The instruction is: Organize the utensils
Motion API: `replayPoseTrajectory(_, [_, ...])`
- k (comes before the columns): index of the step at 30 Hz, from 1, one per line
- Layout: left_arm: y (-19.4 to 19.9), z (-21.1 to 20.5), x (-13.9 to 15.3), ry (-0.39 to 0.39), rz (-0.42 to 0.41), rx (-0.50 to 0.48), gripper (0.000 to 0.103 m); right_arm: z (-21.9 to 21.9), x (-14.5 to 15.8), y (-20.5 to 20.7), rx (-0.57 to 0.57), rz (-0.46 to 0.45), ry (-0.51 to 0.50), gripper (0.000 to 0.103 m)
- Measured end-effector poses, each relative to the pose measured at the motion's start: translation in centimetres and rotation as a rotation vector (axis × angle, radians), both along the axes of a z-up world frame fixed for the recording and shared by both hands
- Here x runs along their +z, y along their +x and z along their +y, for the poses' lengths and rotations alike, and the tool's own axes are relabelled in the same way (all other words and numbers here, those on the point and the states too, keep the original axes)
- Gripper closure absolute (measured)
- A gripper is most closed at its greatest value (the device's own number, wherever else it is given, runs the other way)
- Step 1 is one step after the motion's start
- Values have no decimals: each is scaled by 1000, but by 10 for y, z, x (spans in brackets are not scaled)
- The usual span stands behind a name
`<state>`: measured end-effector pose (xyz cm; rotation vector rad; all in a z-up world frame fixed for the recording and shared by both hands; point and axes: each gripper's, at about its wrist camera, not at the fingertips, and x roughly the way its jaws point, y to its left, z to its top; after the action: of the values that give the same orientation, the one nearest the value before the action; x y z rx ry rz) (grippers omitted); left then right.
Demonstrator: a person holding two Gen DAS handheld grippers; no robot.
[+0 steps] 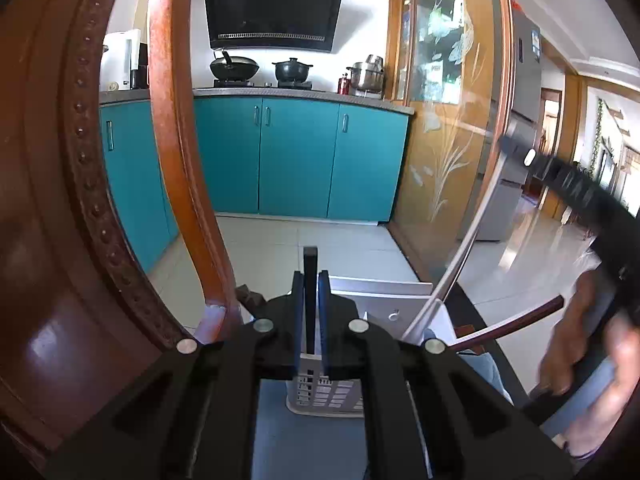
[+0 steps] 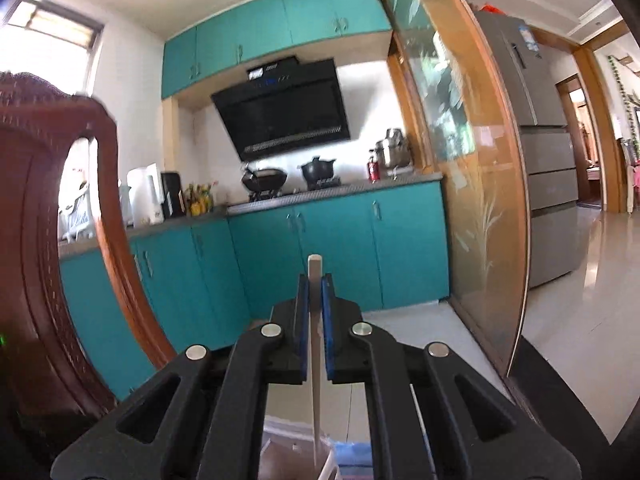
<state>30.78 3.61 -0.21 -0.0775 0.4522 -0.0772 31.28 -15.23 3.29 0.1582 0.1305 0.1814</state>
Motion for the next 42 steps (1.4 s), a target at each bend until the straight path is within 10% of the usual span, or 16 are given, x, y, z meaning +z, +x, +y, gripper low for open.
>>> replayPoseTrajectory(12, [-27, 4, 3, -27, -68, -59, 86, -1, -6, -11, 100, 54, -15, 96])
replayPoseTrajectory(16, [-34, -2, 4, -5, -88, -77, 77, 1, 3, -33, 85, 26, -62, 69])
replayPoseTrajectory(24, [-58, 1, -4, 60, -113, -85, 74, -15, 0, -114, 209, -20, -40, 63])
replayPoseTrajectory(27, [-65, 12, -13, 37, -84, -71, 69, -17, -50, -124, 242, 112, -57, 60])
replayPoseTrajectory(33, [-68, 20, -31, 64, -14, -45, 63, 2, -162, -85, 273, 708, -90, 60])
replayPoseTrajectory(42, [-75, 19, -40, 76, 21, -37, 56, 43, -206, -84, 270, 858, -278, 60])
